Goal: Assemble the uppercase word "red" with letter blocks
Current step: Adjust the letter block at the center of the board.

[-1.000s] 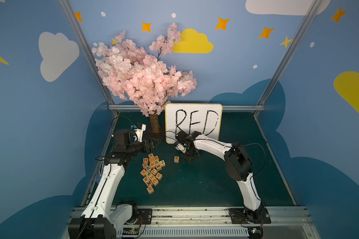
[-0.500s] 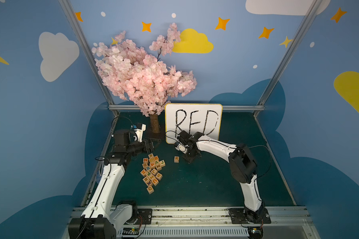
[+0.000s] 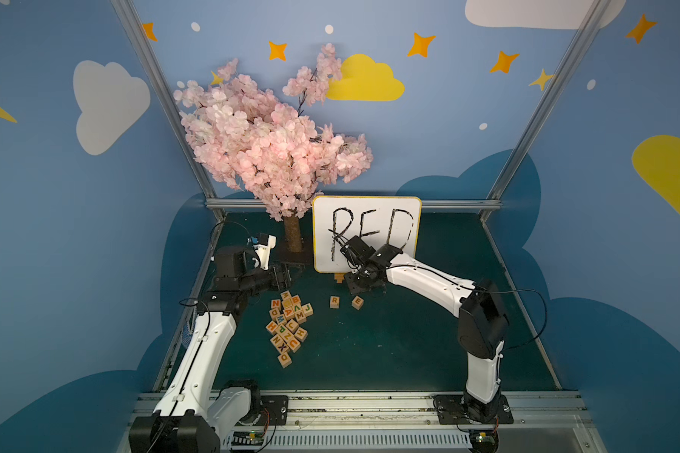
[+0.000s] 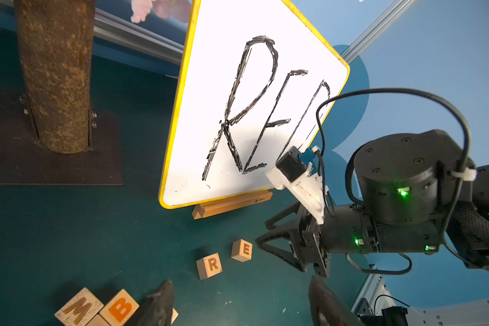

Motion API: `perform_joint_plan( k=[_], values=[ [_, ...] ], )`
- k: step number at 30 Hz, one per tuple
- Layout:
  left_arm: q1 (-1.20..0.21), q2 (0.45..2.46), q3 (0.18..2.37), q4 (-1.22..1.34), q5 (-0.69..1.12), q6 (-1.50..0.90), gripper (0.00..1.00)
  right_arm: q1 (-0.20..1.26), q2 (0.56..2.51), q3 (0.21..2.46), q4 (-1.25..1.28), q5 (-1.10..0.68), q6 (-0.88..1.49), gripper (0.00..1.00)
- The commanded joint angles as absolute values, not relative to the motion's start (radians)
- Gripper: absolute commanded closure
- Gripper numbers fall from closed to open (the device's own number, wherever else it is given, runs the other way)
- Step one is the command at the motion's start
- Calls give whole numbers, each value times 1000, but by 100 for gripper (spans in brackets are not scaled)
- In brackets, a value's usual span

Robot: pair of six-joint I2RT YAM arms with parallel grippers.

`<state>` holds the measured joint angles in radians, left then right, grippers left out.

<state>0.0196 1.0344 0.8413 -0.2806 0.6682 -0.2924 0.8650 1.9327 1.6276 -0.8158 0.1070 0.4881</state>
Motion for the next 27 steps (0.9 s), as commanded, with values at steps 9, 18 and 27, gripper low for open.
perform_joint_plan(
  k=[9,18,27],
  values=[
    [21,1028,830,-259,694,-298,26,880,1919,1548,-866,132,962,39],
    [21,1028,830,-260,692,-298,26,864,1938,1512,-785,49,1060,37],
    [21,1028,830,-264,686,-294,26,840,1985,1536,-788,-9,1083,37]
  ],
)
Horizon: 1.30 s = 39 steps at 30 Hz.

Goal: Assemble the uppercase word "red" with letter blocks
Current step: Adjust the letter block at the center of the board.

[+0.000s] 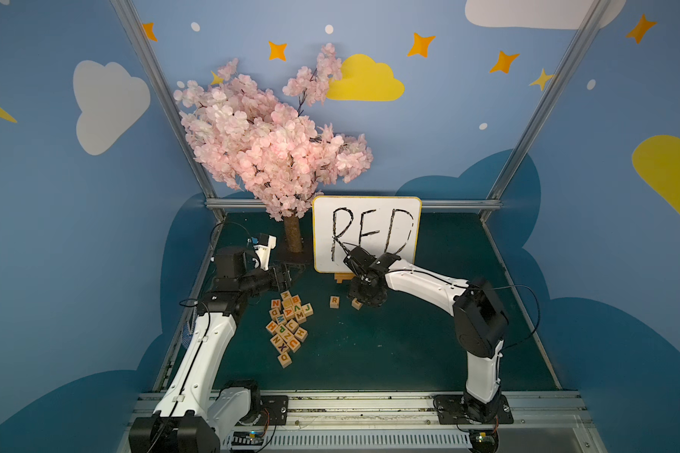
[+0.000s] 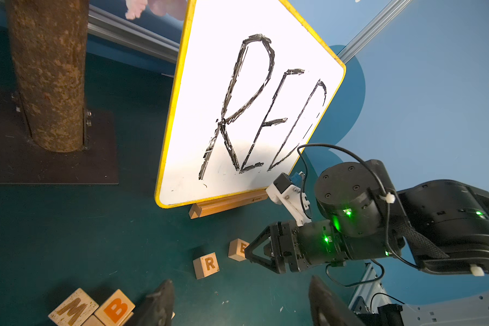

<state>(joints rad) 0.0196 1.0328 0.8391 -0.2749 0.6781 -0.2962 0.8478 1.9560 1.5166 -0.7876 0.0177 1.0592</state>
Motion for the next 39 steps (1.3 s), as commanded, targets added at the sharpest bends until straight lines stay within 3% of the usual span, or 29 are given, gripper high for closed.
perform_joint_plan(
  k=[1,39],
  values=[
    [21,1027,830,-264,686,-294,26,839,1990,1539,-788,-15,1083,37],
    [22,1028,831,-273,677,-286,26,810,2106,1611,-837,-61,1049,63]
  ],
)
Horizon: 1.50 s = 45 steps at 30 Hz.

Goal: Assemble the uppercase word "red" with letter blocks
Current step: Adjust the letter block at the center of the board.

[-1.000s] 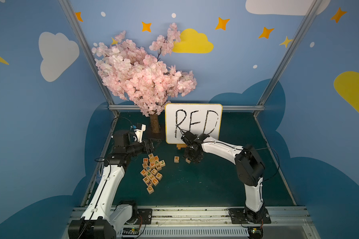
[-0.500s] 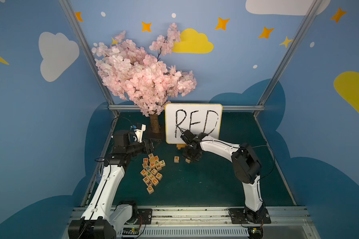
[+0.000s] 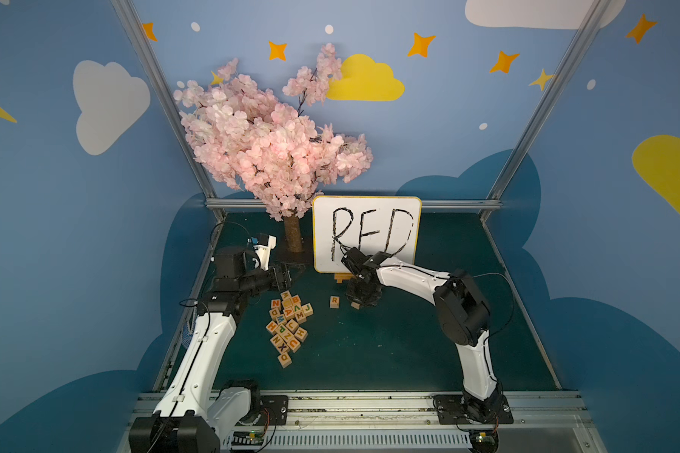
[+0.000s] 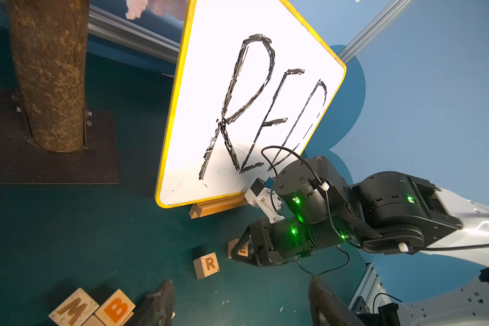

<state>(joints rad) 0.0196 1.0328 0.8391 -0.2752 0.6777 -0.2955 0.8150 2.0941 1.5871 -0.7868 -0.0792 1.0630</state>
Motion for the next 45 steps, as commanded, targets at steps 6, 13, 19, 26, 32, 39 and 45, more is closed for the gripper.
perform_joint_plan(
  k=[6,13,19,26,32,39,45],
  values=[
    [23,1027,831,-273,675,-286,26,813,2108,1614,-849,-44,1036,66],
    [24,1023,832,-272,676,-288,26,823,2136,1675,-926,1,963,78],
    [24,1025,831,-272,676,-288,26,850,2160,1754,-1017,54,871,80],
    [24,1023,831,-272,674,-287,26,855,2182,1760,-1033,23,844,81],
    [25,1028,832,-268,681,-288,26,855,2172,1750,-1034,32,830,81],
    [24,1023,833,-270,677,-287,26,852,2188,1753,-1030,20,817,76],
    [24,1021,831,-270,676,-287,26,847,2186,1735,-996,25,804,73]
  ],
)
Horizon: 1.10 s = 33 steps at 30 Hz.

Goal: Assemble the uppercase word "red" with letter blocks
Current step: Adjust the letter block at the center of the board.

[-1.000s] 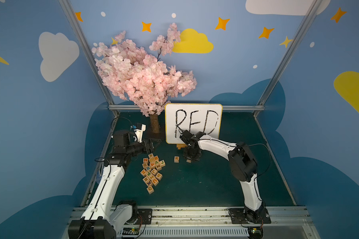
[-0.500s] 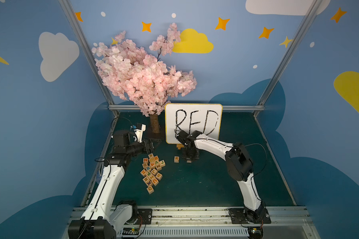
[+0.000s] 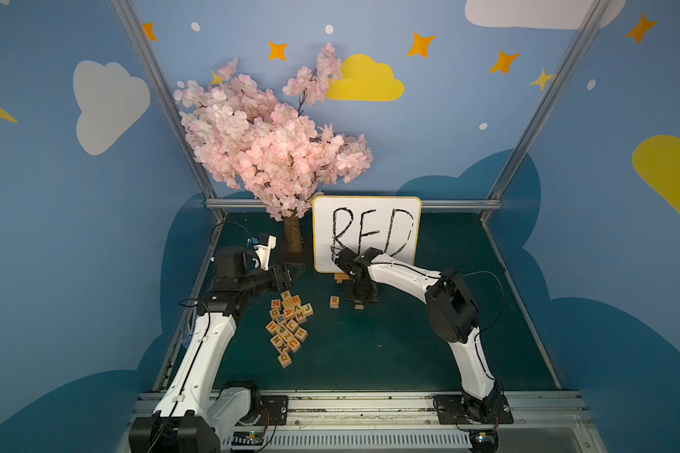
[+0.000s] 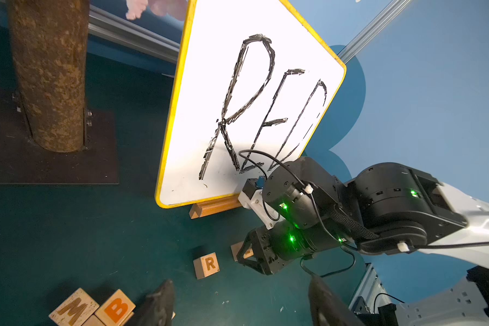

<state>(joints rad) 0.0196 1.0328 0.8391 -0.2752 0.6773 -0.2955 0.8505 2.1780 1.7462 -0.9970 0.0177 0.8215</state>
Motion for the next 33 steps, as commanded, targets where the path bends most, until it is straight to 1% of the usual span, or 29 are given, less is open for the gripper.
perform_joint_plan(
  k=[1,11,15,18,22,26,33],
  values=[
    [24,1021,831,-270,678,-287,26,845,2184,1734,-991,23,799,72],
    [24,1014,831,-273,672,-283,26,839,2178,1725,-987,36,796,59],
    [25,1016,831,-273,673,-284,26,839,2165,1718,-987,44,799,57],
    [25,1015,831,-273,674,-285,26,838,2161,1717,-986,47,799,57],
    [23,1013,831,-273,672,-283,26,833,2162,1714,-983,40,799,63],
    [24,1011,830,-273,672,-283,26,832,2158,1704,-976,38,805,68],
    [24,1014,830,-273,671,-284,26,830,2153,1703,-973,31,804,68]
  ],
)
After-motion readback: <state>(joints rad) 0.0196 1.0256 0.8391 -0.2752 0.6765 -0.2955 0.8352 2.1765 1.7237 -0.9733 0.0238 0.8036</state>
